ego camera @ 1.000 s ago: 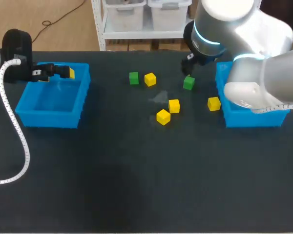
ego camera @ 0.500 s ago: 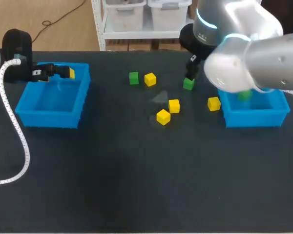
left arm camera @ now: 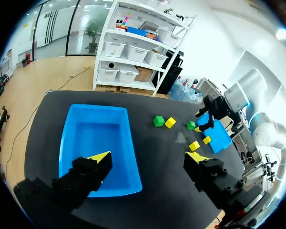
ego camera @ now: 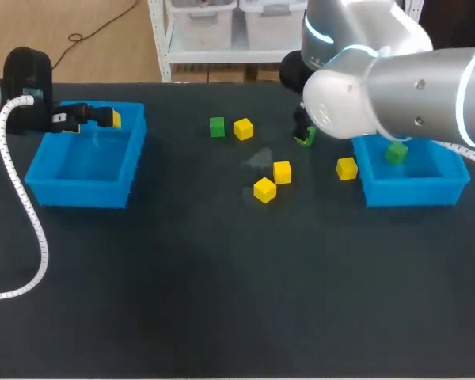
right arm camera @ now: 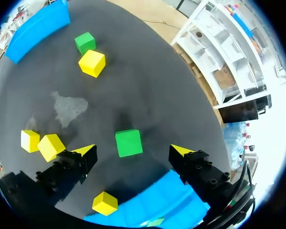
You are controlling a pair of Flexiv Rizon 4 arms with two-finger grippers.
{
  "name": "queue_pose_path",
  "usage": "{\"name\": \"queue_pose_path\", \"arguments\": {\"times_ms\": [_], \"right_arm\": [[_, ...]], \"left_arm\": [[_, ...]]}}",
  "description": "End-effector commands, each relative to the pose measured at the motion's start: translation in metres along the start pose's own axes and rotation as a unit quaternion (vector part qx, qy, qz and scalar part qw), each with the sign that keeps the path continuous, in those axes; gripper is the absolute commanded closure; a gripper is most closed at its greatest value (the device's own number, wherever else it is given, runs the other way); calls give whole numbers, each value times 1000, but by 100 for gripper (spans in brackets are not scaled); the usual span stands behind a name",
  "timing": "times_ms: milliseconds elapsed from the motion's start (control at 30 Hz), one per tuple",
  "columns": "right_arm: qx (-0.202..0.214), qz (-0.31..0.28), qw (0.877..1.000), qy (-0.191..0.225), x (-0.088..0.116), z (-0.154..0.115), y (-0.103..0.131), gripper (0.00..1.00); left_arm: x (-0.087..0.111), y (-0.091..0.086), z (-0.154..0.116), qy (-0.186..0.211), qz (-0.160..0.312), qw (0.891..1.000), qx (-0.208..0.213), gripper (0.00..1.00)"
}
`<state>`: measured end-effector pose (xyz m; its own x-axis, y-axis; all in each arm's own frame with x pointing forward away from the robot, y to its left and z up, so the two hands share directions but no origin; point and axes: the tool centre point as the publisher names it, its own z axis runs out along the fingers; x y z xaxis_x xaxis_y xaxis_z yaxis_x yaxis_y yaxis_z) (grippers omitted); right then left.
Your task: Put the green cubes in the right bin and the yellow cubes in the left bin.
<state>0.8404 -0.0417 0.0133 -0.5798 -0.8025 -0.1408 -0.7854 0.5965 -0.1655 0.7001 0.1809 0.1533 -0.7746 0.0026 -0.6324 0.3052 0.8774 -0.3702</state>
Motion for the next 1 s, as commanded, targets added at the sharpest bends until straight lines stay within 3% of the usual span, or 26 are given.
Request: {"name": "queue_pose_path", "arguments": {"times_ms": [33, 633, 667, 700, 767, 1000], "right_arm": [[1, 3, 1000, 4, -4, 8, 0, 0], [-3, 13, 1000, 14, -7, 25, 11, 0], [0, 13, 1000, 15, -6, 25, 11, 23], [3, 15, 1000, 17, -5, 26, 11, 60], [3, 20, 1000, 17, -3, 27, 10, 97], [5, 28, 999, 15, 1, 25, 10, 100]], "left_arm": [[2, 3, 0, -4, 1, 1000, 8, 0], [2, 3, 0, -4, 1, 1000, 8, 0], [2, 3, 0, -4, 1, 1000, 8, 0], [2, 3, 0, -4, 1, 1000, 8, 0], [2, 3, 0, -4, 1, 1000, 8, 0], [2, 3, 0, -4, 1, 1000, 8, 0]]}}
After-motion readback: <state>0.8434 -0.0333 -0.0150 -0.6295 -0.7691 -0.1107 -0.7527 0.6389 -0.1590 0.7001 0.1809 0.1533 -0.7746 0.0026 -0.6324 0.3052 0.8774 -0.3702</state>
